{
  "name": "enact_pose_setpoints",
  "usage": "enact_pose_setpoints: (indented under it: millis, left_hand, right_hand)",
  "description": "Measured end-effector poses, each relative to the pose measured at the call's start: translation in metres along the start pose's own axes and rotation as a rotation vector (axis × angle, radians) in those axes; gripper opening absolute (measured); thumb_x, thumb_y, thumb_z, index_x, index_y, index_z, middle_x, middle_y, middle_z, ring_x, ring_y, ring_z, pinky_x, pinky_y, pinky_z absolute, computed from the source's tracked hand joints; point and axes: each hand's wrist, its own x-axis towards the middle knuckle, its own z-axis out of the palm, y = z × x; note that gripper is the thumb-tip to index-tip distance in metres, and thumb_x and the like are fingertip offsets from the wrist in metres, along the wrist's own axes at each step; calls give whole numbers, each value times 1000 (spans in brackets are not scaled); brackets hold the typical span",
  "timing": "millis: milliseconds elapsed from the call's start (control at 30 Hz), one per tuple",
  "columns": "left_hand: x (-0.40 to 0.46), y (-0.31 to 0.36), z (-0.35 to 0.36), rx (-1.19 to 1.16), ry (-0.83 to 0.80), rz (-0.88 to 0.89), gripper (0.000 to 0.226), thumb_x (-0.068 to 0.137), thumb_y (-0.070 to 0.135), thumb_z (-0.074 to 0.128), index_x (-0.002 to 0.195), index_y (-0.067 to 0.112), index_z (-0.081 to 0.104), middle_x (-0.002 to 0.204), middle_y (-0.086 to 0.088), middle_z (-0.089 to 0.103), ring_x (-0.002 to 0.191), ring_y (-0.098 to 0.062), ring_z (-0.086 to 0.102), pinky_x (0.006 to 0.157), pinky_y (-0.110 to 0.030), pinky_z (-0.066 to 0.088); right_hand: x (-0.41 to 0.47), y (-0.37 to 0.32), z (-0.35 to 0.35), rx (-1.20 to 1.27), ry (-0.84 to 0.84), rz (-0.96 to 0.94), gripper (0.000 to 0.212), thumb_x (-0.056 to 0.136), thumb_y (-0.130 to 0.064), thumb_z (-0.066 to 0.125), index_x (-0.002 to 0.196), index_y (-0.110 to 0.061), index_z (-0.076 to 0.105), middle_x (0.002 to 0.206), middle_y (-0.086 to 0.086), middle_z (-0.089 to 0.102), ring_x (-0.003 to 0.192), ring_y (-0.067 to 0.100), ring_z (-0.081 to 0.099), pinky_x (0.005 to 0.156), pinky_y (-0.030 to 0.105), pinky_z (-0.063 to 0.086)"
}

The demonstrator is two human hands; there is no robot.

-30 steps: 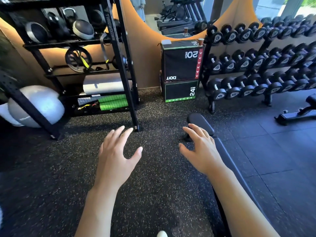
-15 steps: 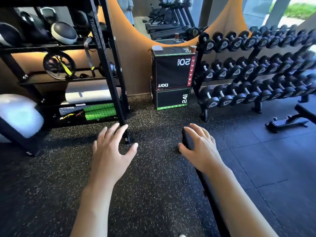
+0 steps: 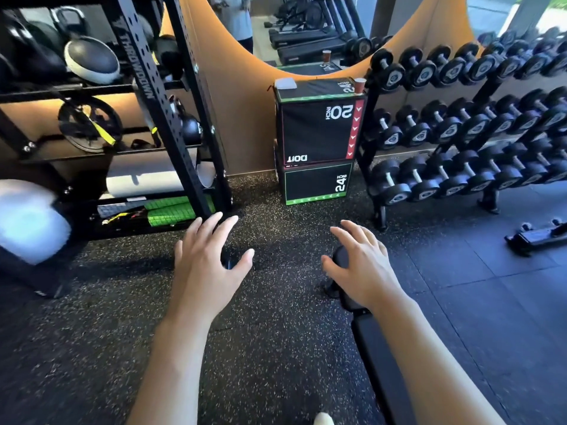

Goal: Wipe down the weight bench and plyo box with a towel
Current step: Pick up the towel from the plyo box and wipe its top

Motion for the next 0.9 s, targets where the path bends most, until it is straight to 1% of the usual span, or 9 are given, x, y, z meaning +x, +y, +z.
enact_pose_setpoints:
  millis: [100, 233, 433, 533, 700, 833, 900]
  left_hand:
    - [48, 11, 23, 17, -4, -1, 67, 96, 55, 63, 157, 34, 43, 167, 7, 37, 158, -22, 22, 128, -58, 22]
    - [100, 21, 49, 21, 5, -6, 66, 97, 55, 62, 157, 34, 43, 167, 7, 36, 158, -22, 22, 126, -61, 24]
    - [161, 19, 75, 24, 2, -18, 66, 96, 59, 59, 156, 34, 44, 166, 9, 37, 158, -21, 23, 125, -63, 26]
    - [199, 9, 84, 20, 12, -14, 67, 96, 63, 53, 156, 35, 44, 165, 9, 38, 157, -21, 25, 125, -62, 27]
    - [266, -17, 105, 5, 7, 12, 65, 96, 55, 63, 155, 35, 45, 165, 7, 39, 157, -22, 26, 124, -62, 27]
    - [329, -48, 112, -20, -14, 40, 66, 95, 61, 54, 155, 36, 44, 165, 8, 39, 157, -21, 26, 125, -61, 27]
    - [361, -64, 112, -35, -25, 43, 66, 96, 61, 56, 155, 35, 45, 164, 8, 39, 157, -20, 25, 125, -60, 27]
  right_hand:
    - [48, 22, -4, -9, -3, -6, 70, 96, -58, 57, 158, -29, 41, 168, -7, 28, 155, 20, 20, 124, 52, 23]
    - [105, 46, -7, 6, 8, -10, 71, 96, -57, 57, 158, -28, 41, 168, -6, 28, 154, 20, 20, 124, 50, 23]
    - [174, 62, -2, 33, -1, -7, 72, 96, -58, 56, 159, -29, 38, 169, -6, 25, 156, 19, 17, 124, 50, 23]
    - [211, 62, 4, 40, 4, -4, 72, 96, -59, 57, 159, -29, 38, 170, -5, 22, 156, 19, 15, 124, 51, 22]
    - [280, 58, 20, 50, 46, 11, 72, 94, -61, 57, 157, -30, 39, 169, -5, 25, 155, 20, 19, 122, 55, 28]
    - [340, 42, 32, 45, 68, 38, 74, 94, -65, 55, 158, -33, 37, 169, -8, 25, 156, 19, 20, 122, 55, 29]
    - [370, 32, 36, 30, 57, 50, 75, 94, -67, 53, 159, -34, 36, 169, -8, 25, 156, 19, 19, 122, 55, 29]
